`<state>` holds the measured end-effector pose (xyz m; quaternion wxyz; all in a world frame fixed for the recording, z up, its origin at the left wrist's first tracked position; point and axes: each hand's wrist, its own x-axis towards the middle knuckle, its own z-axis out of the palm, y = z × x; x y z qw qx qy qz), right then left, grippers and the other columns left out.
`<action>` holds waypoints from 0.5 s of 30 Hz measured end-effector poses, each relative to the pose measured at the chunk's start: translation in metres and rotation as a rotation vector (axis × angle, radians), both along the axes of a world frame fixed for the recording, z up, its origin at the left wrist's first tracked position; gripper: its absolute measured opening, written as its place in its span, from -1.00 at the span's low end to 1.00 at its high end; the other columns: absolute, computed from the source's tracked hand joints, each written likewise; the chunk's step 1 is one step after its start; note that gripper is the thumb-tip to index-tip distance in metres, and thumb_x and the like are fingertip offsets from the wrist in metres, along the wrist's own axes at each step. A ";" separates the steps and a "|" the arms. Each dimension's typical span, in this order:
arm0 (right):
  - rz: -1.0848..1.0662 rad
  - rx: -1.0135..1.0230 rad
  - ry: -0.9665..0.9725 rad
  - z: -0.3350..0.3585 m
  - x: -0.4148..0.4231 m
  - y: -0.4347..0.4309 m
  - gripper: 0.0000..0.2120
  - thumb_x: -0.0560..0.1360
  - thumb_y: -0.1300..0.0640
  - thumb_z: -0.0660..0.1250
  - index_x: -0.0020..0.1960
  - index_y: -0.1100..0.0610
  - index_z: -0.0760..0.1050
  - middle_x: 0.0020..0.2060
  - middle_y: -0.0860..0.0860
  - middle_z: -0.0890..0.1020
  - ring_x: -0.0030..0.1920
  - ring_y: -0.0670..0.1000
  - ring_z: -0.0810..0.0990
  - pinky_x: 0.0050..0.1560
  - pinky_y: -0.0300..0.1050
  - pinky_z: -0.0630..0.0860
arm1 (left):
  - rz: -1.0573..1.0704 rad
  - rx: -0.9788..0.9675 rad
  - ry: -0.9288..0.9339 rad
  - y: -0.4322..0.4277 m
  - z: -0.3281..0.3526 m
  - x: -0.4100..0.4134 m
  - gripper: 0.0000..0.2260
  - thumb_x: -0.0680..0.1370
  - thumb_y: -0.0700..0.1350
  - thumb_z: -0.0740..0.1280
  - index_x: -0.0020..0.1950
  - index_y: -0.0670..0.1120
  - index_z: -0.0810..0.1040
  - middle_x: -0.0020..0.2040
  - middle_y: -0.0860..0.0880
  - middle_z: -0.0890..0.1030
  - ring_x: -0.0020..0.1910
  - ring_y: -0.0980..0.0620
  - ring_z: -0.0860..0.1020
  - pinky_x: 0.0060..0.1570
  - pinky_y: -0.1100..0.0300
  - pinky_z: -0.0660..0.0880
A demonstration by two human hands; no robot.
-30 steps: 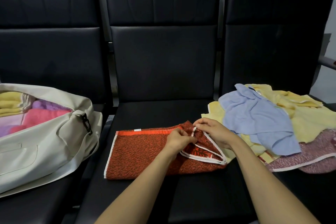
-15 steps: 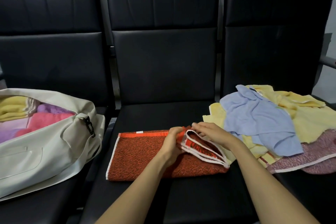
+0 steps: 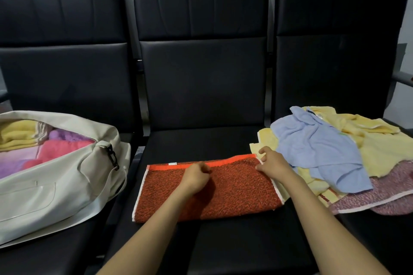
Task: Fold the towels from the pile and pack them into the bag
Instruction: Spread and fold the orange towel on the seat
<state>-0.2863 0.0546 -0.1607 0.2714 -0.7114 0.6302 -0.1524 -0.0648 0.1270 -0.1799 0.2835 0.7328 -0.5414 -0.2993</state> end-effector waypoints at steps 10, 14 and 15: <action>-0.162 0.377 -0.346 -0.002 0.013 -0.006 -0.41 0.39 -0.03 0.50 0.26 0.29 0.43 0.08 0.15 0.62 0.07 0.14 0.61 0.17 -0.01 0.52 | 0.038 -0.063 -0.333 0.029 -0.020 0.064 -0.62 0.45 0.02 0.45 0.22 -0.05 0.53 0.18 -0.06 0.50 0.20 -0.06 0.45 0.23 0.10 0.38; 0.113 0.152 -0.051 -0.008 0.019 0.001 -0.68 0.37 0.07 0.52 0.06 0.11 0.55 0.00 0.07 0.62 0.06 0.11 0.59 0.09 -0.06 0.50 | 0.133 -0.084 -0.263 0.036 -0.021 0.073 -0.43 0.39 0.07 0.51 0.31 -0.10 0.45 0.26 -0.08 0.45 0.26 -0.06 0.41 0.29 0.05 0.36; 0.206 0.065 -0.040 -0.007 0.022 0.004 -0.71 0.36 0.09 0.51 0.04 0.08 0.55 -0.02 0.05 0.59 0.07 0.10 0.56 0.06 -0.07 0.47 | 0.135 -0.088 -0.250 0.037 -0.022 0.073 -0.41 0.38 0.07 0.52 0.33 -0.11 0.44 0.28 -0.08 0.44 0.28 -0.06 0.39 0.31 0.05 0.35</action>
